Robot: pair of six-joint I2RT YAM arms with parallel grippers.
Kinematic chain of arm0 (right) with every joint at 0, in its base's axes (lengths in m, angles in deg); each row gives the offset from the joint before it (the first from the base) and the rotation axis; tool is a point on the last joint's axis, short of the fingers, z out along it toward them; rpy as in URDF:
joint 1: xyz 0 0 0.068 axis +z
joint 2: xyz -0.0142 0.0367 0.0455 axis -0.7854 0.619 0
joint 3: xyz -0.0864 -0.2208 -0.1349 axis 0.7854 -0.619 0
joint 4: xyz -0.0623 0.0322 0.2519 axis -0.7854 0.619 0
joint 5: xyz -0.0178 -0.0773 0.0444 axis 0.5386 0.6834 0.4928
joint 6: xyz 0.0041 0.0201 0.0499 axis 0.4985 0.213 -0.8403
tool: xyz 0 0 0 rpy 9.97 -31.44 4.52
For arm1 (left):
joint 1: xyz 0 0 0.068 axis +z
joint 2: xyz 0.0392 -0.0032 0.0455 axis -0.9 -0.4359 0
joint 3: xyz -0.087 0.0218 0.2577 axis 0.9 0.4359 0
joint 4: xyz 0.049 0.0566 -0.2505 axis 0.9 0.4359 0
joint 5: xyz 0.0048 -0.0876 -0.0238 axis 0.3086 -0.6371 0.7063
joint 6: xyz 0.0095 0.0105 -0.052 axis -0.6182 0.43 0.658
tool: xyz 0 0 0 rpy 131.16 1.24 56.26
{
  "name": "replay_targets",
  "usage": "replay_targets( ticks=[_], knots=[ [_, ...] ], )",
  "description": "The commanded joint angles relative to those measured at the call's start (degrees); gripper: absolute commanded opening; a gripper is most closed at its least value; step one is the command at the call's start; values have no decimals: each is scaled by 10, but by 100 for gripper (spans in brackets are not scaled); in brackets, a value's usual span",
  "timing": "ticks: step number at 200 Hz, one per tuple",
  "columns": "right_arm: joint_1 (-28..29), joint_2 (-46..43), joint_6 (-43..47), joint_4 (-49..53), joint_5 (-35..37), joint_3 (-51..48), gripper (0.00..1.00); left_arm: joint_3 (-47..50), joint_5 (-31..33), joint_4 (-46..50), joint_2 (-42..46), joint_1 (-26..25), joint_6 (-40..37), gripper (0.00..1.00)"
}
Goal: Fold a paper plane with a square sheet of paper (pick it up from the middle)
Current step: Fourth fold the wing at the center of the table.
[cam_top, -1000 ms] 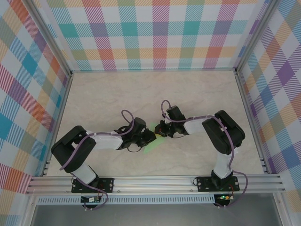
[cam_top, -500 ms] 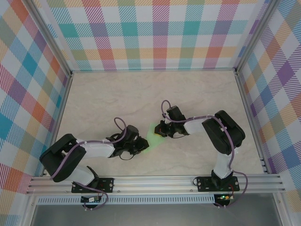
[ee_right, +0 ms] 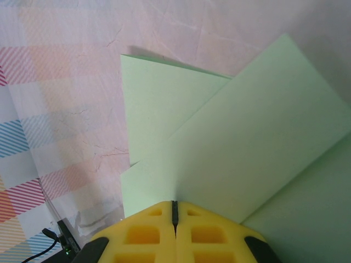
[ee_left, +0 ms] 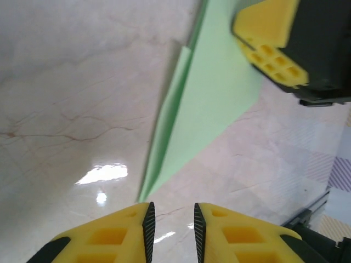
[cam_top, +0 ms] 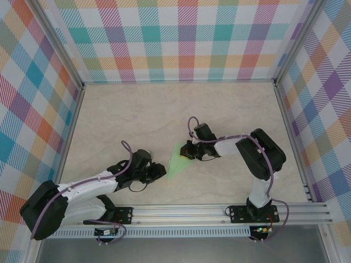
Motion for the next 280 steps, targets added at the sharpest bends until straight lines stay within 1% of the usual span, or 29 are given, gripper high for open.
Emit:
replay_targets(
  ticks=[1,14,36,60,78,108,138,151,177,210,223,255,269,280],
  knots=[
    [1,22,6,88,63,-21,4,-31,-11,-36,-30,-2,7,27],
    [1,22,5,88,63,-20,4,-50,-35,-74,-71,-3,12,27],
    [1,22,2,87,63,-21,4,-81,-47,-124,-131,-4,24,27],
    [1,25,3,88,60,-16,4,-111,-53,-134,-184,-4,21,27],
    [2,24,3,90,61,-16,4,-109,-62,-155,-221,-5,28,28],
    [2,25,4,91,63,-17,4,-96,-80,-147,-265,-5,26,28],
    [2,25,5,93,65,-18,4,-70,-35,-54,-239,-9,15,28],
    [2,26,6,96,67,-18,4,-52,-27,-29,-218,-9,9,27],
    [2,25,7,99,71,-19,4,-18,-36,-9,-174,-9,-5,28],
    [2,27,8,102,71,-17,4,-33,-61,67,-130,-9,-72,28],
    [2,27,8,103,71,-17,4,-48,-57,92,-112,-10,-83,28],
    [2,24,8,106,71,-15,4,-66,-37,78,-68,-9,-66,29],
    [2,22,8,107,71,-16,4,-75,-31,56,-68,-9,-59,29],
    [1,22,9,108,71,-15,4,-79,-39,26,-77,-9,-50,29]
  ],
)
